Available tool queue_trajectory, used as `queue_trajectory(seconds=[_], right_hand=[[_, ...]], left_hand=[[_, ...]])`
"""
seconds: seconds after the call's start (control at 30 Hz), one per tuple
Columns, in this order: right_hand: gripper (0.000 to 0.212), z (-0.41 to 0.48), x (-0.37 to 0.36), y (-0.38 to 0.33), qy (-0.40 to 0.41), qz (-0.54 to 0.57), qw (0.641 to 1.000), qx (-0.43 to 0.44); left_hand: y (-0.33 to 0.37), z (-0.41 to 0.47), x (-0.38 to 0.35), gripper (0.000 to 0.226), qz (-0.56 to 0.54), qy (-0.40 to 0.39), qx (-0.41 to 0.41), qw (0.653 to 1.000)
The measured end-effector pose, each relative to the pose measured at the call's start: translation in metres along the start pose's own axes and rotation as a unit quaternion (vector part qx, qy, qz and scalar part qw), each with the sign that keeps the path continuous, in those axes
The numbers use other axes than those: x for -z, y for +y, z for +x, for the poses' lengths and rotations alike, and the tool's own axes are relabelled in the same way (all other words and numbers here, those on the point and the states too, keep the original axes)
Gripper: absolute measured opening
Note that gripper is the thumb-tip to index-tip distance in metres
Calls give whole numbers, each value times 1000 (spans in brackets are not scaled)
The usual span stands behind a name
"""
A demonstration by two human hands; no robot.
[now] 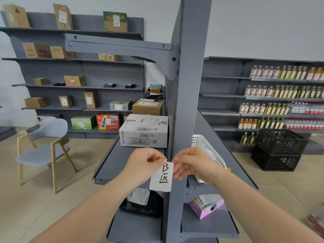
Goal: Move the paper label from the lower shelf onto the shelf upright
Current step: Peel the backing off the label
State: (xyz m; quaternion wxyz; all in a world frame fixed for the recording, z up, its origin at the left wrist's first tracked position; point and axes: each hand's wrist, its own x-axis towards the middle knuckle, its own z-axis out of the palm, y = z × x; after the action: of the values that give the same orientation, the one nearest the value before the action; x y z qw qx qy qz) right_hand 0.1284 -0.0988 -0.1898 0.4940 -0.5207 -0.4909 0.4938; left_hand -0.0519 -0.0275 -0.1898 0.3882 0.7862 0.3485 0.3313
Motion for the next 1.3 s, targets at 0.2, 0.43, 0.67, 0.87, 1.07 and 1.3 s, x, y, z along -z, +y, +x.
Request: queue_trajectory(seconds=[0.2,0.43,0.67,0.87,1.07,1.3], right_hand=[[13,-1,8,-1,-30,-8,999,-27],[12,-2,8,-5,-53,-47,997,-32],[10,-2,7,-9,-69,-43,996,-34],[11,-4,9,-9,-80,-68,994,-35],[14,-6,9,-9,-74,-72,994,-36],[12,-6,7,-4,-47,-48,998,-20]], left_hand=[[1,0,-3,20,14,5,-6,1000],[4,-1,-4,20,23,0,-9,1000],[6,-3,-5,15,20,-8,-5,1000],[6,-4,-6,15,34,-10,-6,999],[7,-4,-8,16,38,-10,-11,999],[2,0,-14,14,9,3,-12,1000]])
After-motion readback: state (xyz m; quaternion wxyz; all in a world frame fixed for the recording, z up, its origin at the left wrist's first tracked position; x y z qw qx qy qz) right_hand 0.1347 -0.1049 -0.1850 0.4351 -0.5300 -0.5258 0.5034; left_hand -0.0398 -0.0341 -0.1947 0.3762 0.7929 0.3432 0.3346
